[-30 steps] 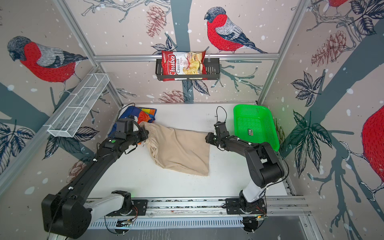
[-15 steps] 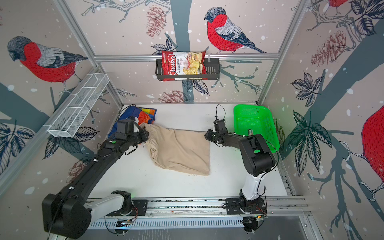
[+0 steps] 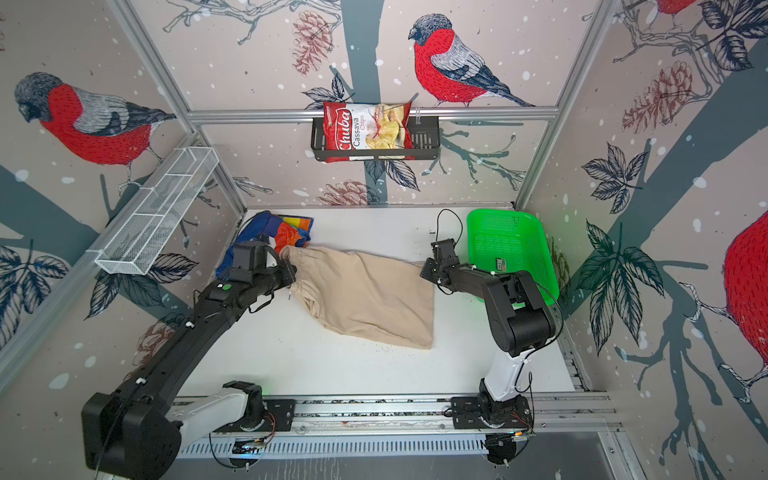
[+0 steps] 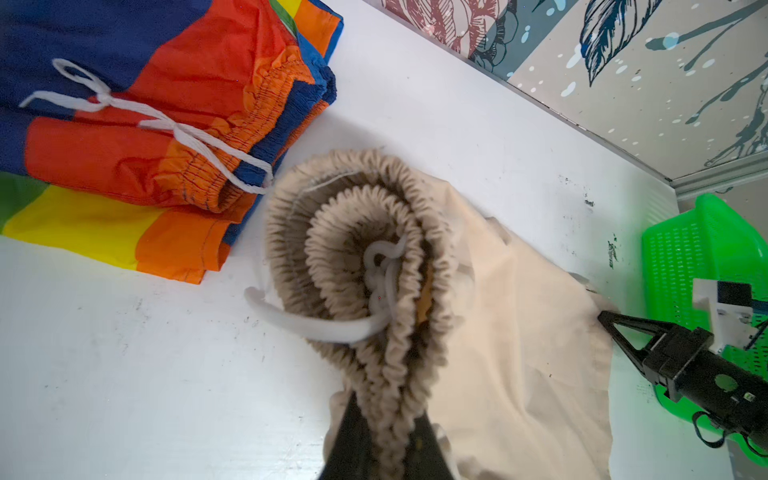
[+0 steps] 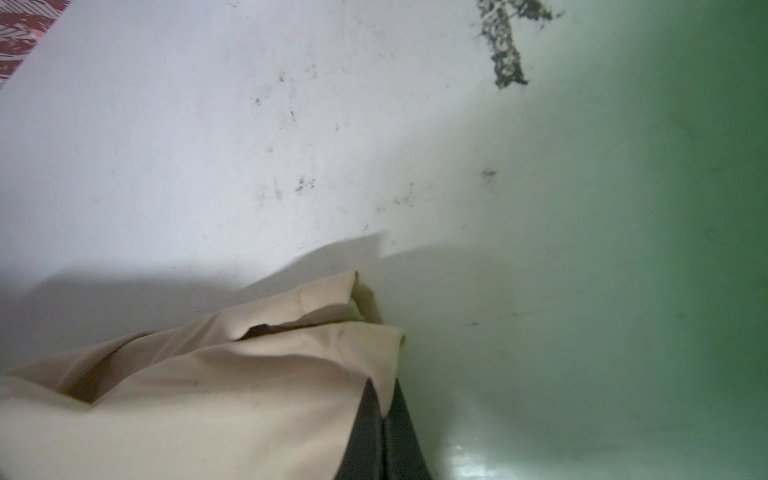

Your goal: Fold and stack the shorts

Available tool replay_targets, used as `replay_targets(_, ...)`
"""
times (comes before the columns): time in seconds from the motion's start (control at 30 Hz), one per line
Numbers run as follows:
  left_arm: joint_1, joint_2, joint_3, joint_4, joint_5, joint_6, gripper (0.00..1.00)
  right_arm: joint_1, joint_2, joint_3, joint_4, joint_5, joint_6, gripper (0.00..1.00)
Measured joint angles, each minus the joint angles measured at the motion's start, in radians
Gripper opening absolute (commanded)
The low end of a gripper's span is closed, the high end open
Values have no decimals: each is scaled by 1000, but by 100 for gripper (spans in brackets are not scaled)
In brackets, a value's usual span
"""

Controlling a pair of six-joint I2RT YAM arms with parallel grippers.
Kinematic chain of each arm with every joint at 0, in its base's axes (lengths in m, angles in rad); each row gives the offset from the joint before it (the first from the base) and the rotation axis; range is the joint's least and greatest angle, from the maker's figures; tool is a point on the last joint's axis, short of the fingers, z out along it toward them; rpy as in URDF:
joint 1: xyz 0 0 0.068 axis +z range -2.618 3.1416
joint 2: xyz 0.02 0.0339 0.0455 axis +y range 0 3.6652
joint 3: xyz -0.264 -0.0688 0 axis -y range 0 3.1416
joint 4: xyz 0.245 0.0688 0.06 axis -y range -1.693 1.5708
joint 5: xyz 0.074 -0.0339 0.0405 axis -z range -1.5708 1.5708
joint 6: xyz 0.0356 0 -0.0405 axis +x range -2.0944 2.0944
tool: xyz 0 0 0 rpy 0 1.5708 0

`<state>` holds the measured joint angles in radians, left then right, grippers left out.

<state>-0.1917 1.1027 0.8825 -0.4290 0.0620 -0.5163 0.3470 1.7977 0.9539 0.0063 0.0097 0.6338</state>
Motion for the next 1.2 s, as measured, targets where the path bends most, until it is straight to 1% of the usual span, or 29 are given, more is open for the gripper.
replay_targets(0.1, 0, -26, -16, -21, -30, 9, 0, -1, 12, 19, -21, 39, -1, 6)
replay_targets(0.27, 0, -36, -40, -36, -62, 18, 0, -15, 21, 47, -38, 94, -8, 15)
replay_targets(0.33, 0, -34, -43, -45, -67, 19, 0, -31, 23, 57, -42, 111, -11, 21)
replay_targets(0.4, 0, -29, -44, -46, -68, 21, 0, -38, 23, 63, -46, 121, -16, 31)
replay_targets(0.47, 1, -25, -43, -47, -68, 24, 0, -29, 17, 67, -46, 127, -33, 35)
replay_targets(0.6, 1, -6, -20, -53, -61, 26, 0, 34, -63, 66, -64, 119, -47, 37)
replay_targets(0.77, 1, 37, 56, -62, -30, 26, 0, 191, -201, 38, -39, 138, -77, 43)
replay_targets(0.8, 1, 50, 76, -70, -22, 26, 0, 224, -217, 24, -23, 137, -82, 42)
replay_targets(0.87, 1, 71, 110, -86, -9, 26, 0, 276, -225, 1, 5, 125, -81, 38)
replay_targets(0.9, 1, 82, 130, -96, -5, 26, 0, 298, -219, -9, 22, 112, -79, 32)
replay_targets(0.97, 0, 97, 162, -103, 15, 27, 0, 338, -179, -8, 55, 84, -76, 14)
replay_targets(1.0, 0, 103, 177, -106, 17, 27, 0, 358, -143, 8, 63, 71, -68, 3)
replay_targets(1.03, -1, 109, 189, -112, 21, 27, 0, 379, -94, 35, 74, 52, -58, 0)
replay_targets(1.13, -5, 119, 213, -134, 40, 29, 0, 424, 46, 134, 89, -5, -53, 0)
replay_targets(1.2, -14, 126, 225, -146, 43, 38, 0, 436, 134, 208, 98, -49, -51, 0)
